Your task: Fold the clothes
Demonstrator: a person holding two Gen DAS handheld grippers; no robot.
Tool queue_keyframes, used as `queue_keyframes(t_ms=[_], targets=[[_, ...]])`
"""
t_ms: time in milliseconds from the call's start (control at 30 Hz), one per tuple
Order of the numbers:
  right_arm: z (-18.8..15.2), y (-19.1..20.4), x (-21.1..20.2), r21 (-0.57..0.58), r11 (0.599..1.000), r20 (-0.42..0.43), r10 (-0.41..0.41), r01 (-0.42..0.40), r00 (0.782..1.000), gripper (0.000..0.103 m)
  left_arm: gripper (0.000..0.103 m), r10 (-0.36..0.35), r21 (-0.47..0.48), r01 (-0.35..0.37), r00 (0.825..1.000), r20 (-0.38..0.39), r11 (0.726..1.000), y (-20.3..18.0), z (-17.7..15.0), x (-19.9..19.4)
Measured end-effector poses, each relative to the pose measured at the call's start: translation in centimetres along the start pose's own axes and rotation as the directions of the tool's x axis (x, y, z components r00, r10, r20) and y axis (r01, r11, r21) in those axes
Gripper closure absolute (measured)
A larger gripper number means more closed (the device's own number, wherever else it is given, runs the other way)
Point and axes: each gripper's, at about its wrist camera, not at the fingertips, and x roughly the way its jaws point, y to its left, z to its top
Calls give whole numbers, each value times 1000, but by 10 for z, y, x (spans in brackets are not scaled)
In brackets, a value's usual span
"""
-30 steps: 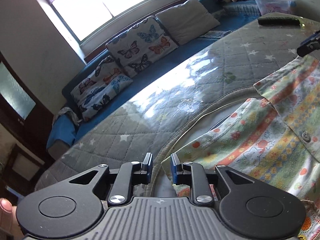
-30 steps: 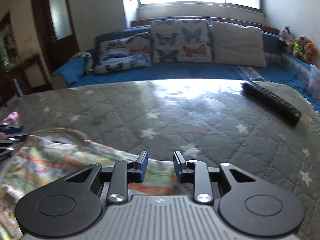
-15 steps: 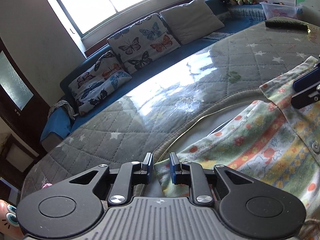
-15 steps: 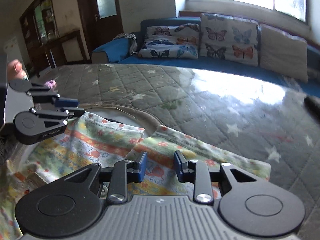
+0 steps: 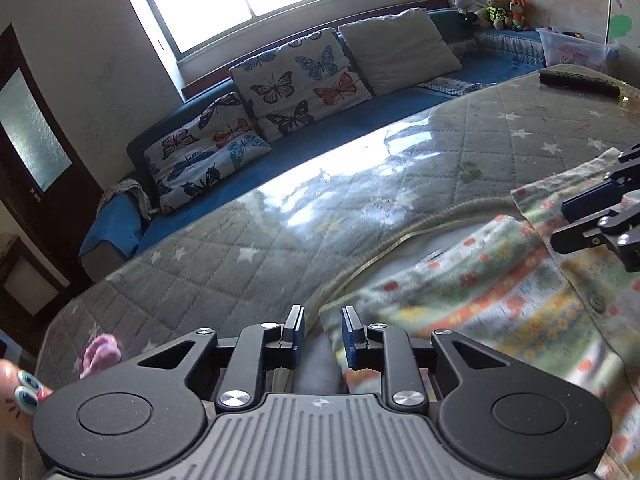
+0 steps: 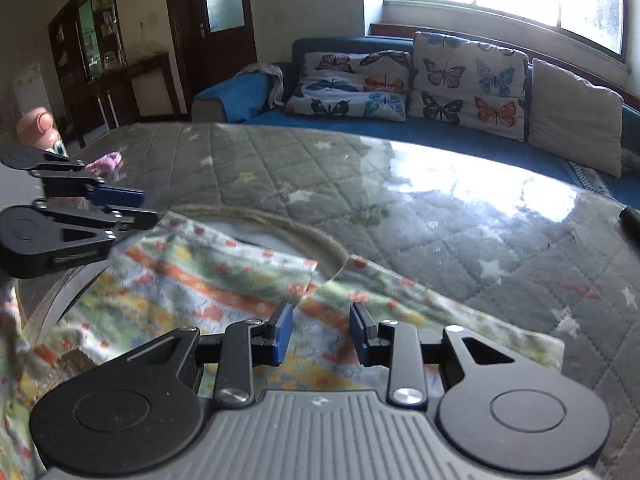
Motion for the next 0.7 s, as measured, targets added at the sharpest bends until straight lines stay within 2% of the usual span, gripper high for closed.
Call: queue_keyframes(t_ms=[100, 300, 433, 700], targets=[[-6, 10, -9, -27, 999, -4, 20, -20, 1000, 65, 80, -29, 3, 29, 1000, 6, 1000, -6, -15, -20], [-27, 31, -24, -60, 996, -41, 60, -62, 997, 61, 80, -63, 4, 63, 998, -1, 998, -28, -48, -48], [-44, 47, -39, -75, 994, -47, 75, -78, 996, 53, 80, -33, -18, 33, 999, 0, 999, -33, -69, -61], [-68, 80, -74, -152, 982, -53, 103, -110, 993, 47, 79, 39, -44, -39, 999, 2, 998, -27, -96, -83]])
